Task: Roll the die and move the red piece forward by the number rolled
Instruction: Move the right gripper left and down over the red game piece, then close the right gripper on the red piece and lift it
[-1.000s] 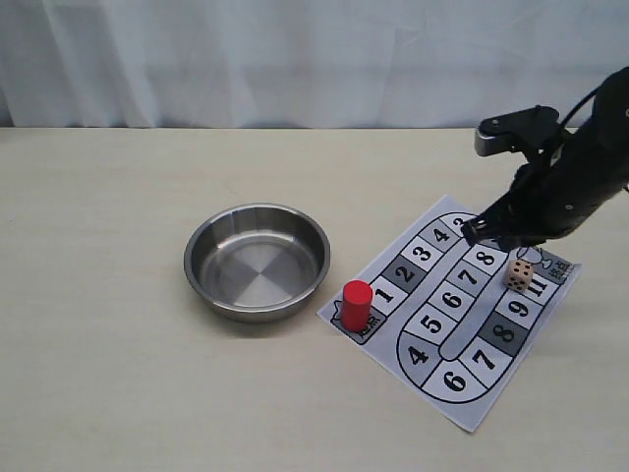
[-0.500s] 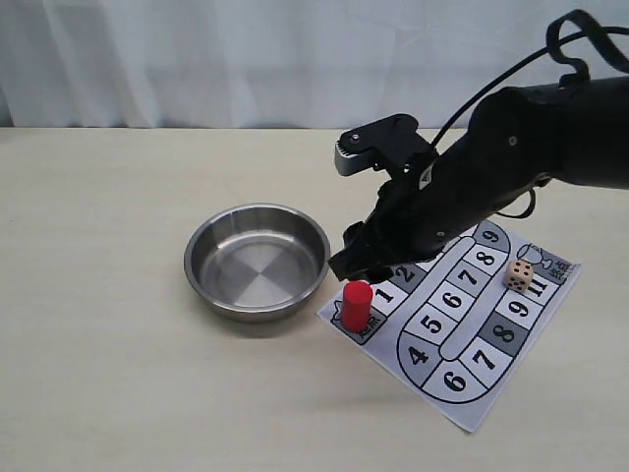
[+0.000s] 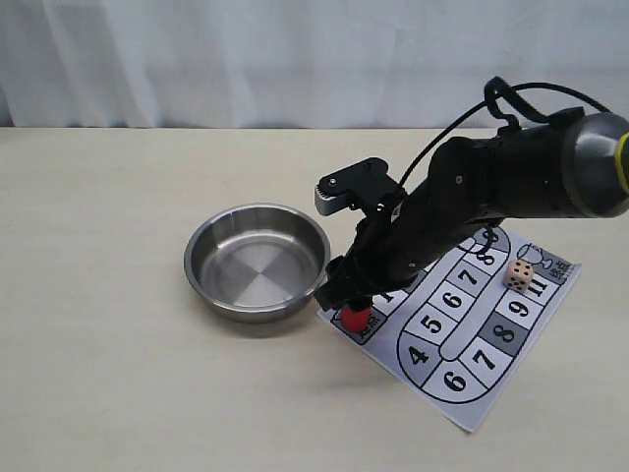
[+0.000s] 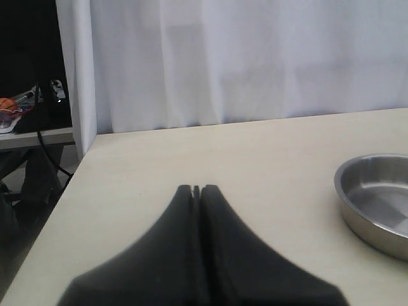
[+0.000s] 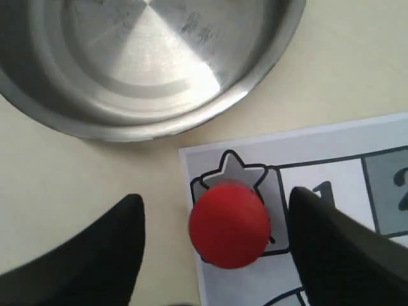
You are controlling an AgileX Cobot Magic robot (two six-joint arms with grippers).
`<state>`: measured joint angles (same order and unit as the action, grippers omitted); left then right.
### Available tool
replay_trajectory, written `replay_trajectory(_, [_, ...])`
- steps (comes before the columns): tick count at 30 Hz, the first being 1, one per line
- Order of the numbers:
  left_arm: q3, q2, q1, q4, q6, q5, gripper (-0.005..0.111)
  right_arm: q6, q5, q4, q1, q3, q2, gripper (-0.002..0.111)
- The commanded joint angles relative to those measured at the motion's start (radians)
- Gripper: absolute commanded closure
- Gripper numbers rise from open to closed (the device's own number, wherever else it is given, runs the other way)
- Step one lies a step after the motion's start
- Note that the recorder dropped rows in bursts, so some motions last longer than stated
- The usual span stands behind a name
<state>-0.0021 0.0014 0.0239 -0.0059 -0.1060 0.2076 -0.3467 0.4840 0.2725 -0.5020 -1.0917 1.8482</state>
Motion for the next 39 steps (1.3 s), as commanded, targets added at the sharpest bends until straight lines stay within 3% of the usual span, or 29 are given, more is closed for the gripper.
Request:
replay_trajectory(1, [0.002,-0.001,0.001,-0.003,0.005,-0.012,0.107,-0.034,-0.042,0.007,-0.001,0.002,0.019,0.047])
replay_trajectory(8, [0.002,-0.001,0.001,-0.003,0.005,-0.012,0.107,-0.039,-0.069,-0.079,-0.001,0.002,0.021,0.047])
replay_trajectory(39, [0.002,-0.001,0.001,-0.003,0.005,-0.012,0.107,0.003,-0.065,-0.072,-0.001,0.006,0.092,0.048])
